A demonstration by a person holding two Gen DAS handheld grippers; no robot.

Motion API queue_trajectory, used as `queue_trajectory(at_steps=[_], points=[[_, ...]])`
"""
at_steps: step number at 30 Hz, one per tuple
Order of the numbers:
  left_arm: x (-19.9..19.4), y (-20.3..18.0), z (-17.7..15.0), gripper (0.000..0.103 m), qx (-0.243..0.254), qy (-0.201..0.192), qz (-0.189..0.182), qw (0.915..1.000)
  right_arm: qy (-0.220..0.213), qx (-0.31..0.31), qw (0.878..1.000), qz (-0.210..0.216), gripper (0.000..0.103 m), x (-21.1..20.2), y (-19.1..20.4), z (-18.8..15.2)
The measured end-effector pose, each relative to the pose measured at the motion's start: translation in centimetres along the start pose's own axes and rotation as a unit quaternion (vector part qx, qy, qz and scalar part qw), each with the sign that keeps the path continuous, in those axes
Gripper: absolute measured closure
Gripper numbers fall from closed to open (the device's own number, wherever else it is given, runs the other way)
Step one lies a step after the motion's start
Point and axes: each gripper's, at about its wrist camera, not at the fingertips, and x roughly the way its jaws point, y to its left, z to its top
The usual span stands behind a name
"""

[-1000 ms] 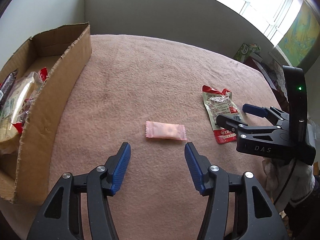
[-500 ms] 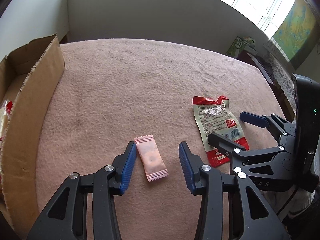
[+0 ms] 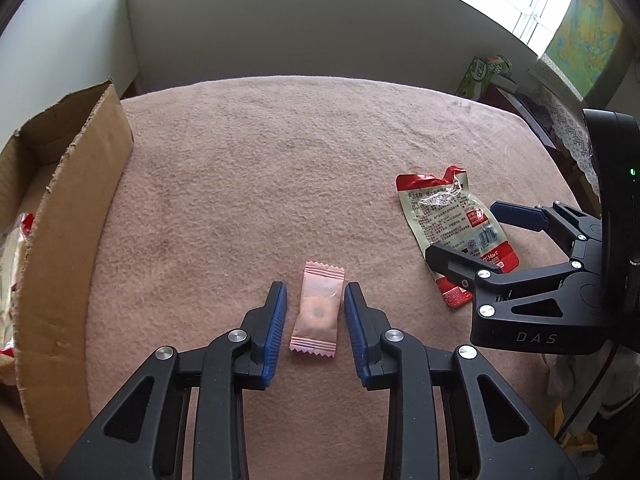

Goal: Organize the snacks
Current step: 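Close the left gripper on the pink candy while the right gripper grasps the red-white bag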

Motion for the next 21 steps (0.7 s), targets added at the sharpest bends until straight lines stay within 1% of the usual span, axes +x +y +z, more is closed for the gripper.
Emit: queue_trajectory(at_steps=[2,4,7,9,10,11,14,21], points=[[0.0,-0.2,-0.1,0.075,0.008,0.000,0.004,1.0000,0.003,-0.006,1.000,0.004,0.006,0.4,0.4,0.3],[-0.1,-0.4,-0.2,0.075,0.015,0.001,0.004,0.9999,0.006,-0.011,1.000,0.008,0.009,0.5,0.6,0.5],[-0.2,-0.7,-0.4,0.076,0.030,0.000,0.010,0.9995,0.009,-0.020,1.000,0.014,0.022,0.1,0.6,0.5],[-0.2,-1.0,-0.4,0.080,0.036,-0.001,0.017,0.9992,0.011,-0.025,0.999,0.020,0.036,0.0,0.7,0.7],[-0.2,-1.0,-0.4,0.082,0.037,-0.001,0.018,0.9991,0.011,-0.027,0.999,0.024,0.039,-0.3,0.6,0.6],[-0.2,-1.1,-0.4,0.084,0.036,-0.002,0.018,0.9992,0.011,-0.029,0.999,0.023,0.046,-0.3,0.7,0.7],[-0.4,-1.0,-0.5,0.085,0.026,-0.005,0.017,0.9995,0.008,-0.023,0.999,0.022,0.047,-0.4,0.8,0.7],[-1.1,-0.6,-1.1,0.085,0.008,-0.011,0.010,0.9999,-0.007,0.002,0.999,0.039,0.058,-1.6,-0.2,-0.1]])
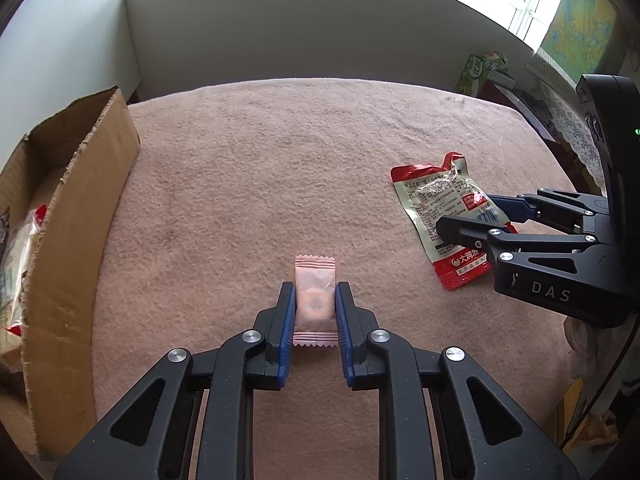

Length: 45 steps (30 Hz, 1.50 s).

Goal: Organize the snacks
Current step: 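Close the left gripper on the pink candy while the right gripper grasps the red-white bag, then carry the pink candy into the box with the left gripper while the right gripper carries the bag there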

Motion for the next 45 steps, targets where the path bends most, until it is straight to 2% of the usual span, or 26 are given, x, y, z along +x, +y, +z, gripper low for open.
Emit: queue_trajectory(at_steps=[6,13,14,18,22,28,36,45], points=[[-0.9,0.3,-0.4,0.085,-0.012,-0.009,-0.003,0.9999,-0.020,0.013,1.000,0.009,0.071,-1.9,-0.6,-0.5],[-0.9,0.3,-0.8,0.086,-0.016,-0.010,-0.002,0.9998,-0.039,0.018,0.999,0.015,0.080,-3.2,0.0,-0.6],[-1.0,0.4,-0.8,0.086,-0.021,-0.010,-0.005,0.9997,-0.041,0.015,0.999,0.016,0.085,-3.5,0.1,-0.6],[-2.5,0.8,-0.3,0.086,-0.022,-0.028,-0.005,0.9993,-0.053,-0.006,0.999,0.001,0.087,-4.1,0.8,-0.1],[-3.8,1.1,0.2,0.086,-0.026,-0.045,-0.002,0.9986,-0.053,0.011,0.999,0.007,0.087,-4.3,0.1,0.4],[-6.2,1.7,0.4,0.086,-0.028,-0.074,0.001,0.9968,-0.073,-0.006,0.997,0.009,0.087,-6.4,0.9,1.4],[-9.3,4.5,0.7,0.086,-0.040,-0.109,0.023,0.9930,-0.103,-0.034,0.994,0.026,0.087,-8.2,3.7,4.2],[-11.5,8.6,-0.1,0.086,-0.059,-0.132,0.055,0.9880,-0.124,-0.073,0.989,0.045,0.087,-8.7,8.9,7.7]])
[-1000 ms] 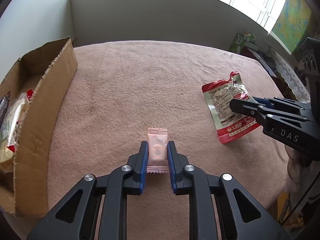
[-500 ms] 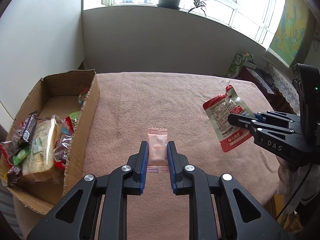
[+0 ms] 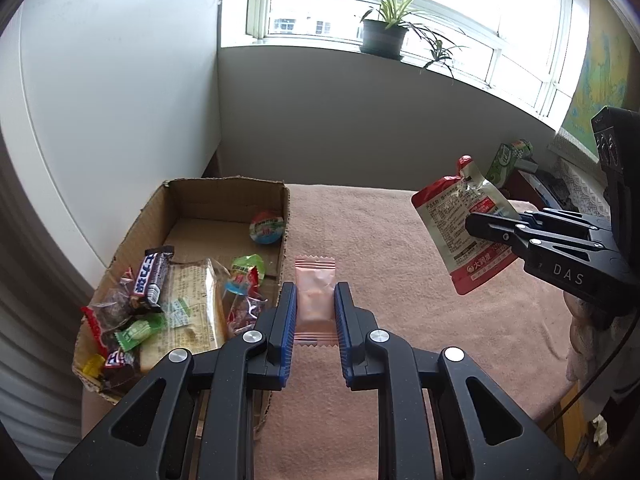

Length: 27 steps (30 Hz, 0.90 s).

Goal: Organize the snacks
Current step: 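Carry the pink candy into the box with the left gripper while the right gripper carries the bag there, then open both grippers to drop the candy and bag into the box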

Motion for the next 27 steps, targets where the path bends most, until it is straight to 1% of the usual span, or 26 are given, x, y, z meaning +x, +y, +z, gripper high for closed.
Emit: queue_trajectory(at_steps=[6,10,13,16,18,20,22,23,24,26,27], points=[[-0.2,3.4,0.5,0.086,-0.024,-0.008,0.022,0.9995,-0.003,-0.017,1.000,0.026,0.087,2.2,3.4,2.3],[0.4,6.3,0.5,0.086,-0.049,-0.003,0.040,0.9980,0.001,-0.022,0.998,0.056,0.087,4.2,5.8,3.7],[1.1,7.9,0.4,0.086,-0.064,0.004,0.057,0.9963,0.011,-0.018,0.996,0.083,0.087,6.0,7.5,4.5],[1.4,9.0,0.4,0.086,-0.076,0.008,0.062,0.9951,0.020,-0.026,0.995,0.095,0.087,7.6,9.2,4.8],[1.6,9.3,0.4,0.086,-0.079,0.011,0.062,0.9949,0.032,-0.031,0.993,0.111,0.086,8.6,10.0,4.8],[1.6,9.4,0.5,0.084,-0.081,0.010,0.061,0.9948,0.029,-0.030,0.993,0.109,0.086,9.1,10.5,5.0],[1.7,9.4,0.7,0.084,-0.083,0.008,0.062,0.9946,0.029,-0.035,0.993,0.110,0.074,9.4,10.9,5.1],[1.7,9.4,0.8,0.083,-0.082,0.009,0.062,0.9946,0.027,-0.034,0.993,0.113,0.060,9.3,10.9,5.2],[1.7,9.4,0.8,0.080,-0.082,0.009,0.065,0.9945,0.023,-0.032,0.993,0.111,0.048,9.2,10.9,5.2],[1.4,9.5,0.8,0.055,-0.084,0.005,0.068,0.9941,0.016,-0.032,0.993,0.108,0.044,8.7,10.8,5.3],[1.2,9.5,0.8,0.052,-0.085,0.000,0.067,0.9941,0.015,-0.032,0.994,0.107,0.044,8.6,10.7,5.4]])
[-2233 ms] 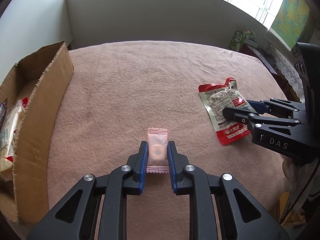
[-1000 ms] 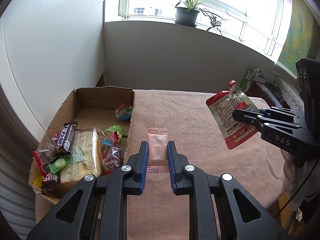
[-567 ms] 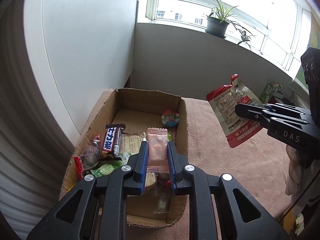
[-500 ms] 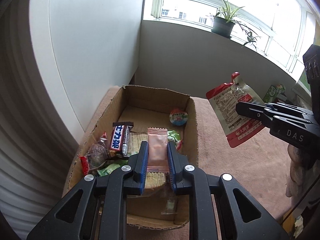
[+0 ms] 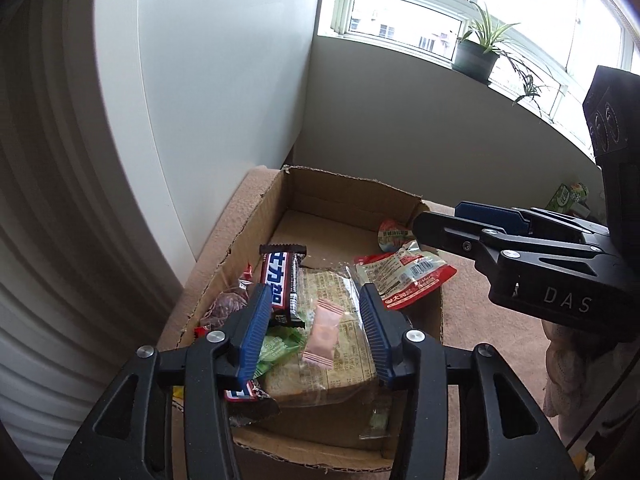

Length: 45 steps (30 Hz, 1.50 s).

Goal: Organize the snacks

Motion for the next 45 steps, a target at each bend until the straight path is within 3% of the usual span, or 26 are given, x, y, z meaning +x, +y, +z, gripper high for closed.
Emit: queue_trajectory(at_steps=[5,11,13,15,17,22,33,36,45], points=[[-0.5,0.3,-0.3,0.051,-0.003,-0.005,0.004,1.0000,-0.004,0.008,1.000,-0.003,0.044,-1.0,-0.6,-0.3],[-1.5,0.4,-0.8,0.051,-0.005,-0.012,0.011,0.9999,-0.014,0.008,1.000,-0.011,0.035,-2.7,-1.0,-1.1],[-2.1,0.4,-0.9,0.044,-0.007,-0.016,0.012,0.9998,-0.018,0.005,1.000,-0.012,0.033,-3.5,-1.0,-1.6],[-2.9,0.3,-1.3,0.040,-0.007,-0.023,0.013,0.9996,-0.025,0.003,1.000,-0.017,0.023,-4.3,-0.9,-2.1],[-3.7,0.2,-1.6,0.040,-0.004,-0.029,0.019,0.9994,-0.034,-0.001,0.999,-0.025,0.020,-5.1,-0.8,-2.7],[-5.2,-0.2,-2.5,0.033,-0.007,-0.037,0.023,0.9990,-0.043,-0.004,0.999,-0.030,0.019,-6.9,-0.8,-3.9],[-7.8,-1.3,-4.2,0.031,0.000,-0.052,0.043,0.9977,-0.065,-0.024,0.997,-0.044,0.008,-10.4,0.8,-6.7],[-9.1,-1.9,-4.9,0.023,0.007,-0.068,0.052,0.9963,-0.075,-0.036,0.995,-0.055,0.006,-11.5,1.8,-8.0],[-11.2,-3.0,-7.1,0.022,-0.005,-0.078,0.073,0.9943,-0.096,-0.042,0.991,-0.082,0.001,-13.9,3.3,-11.4]])
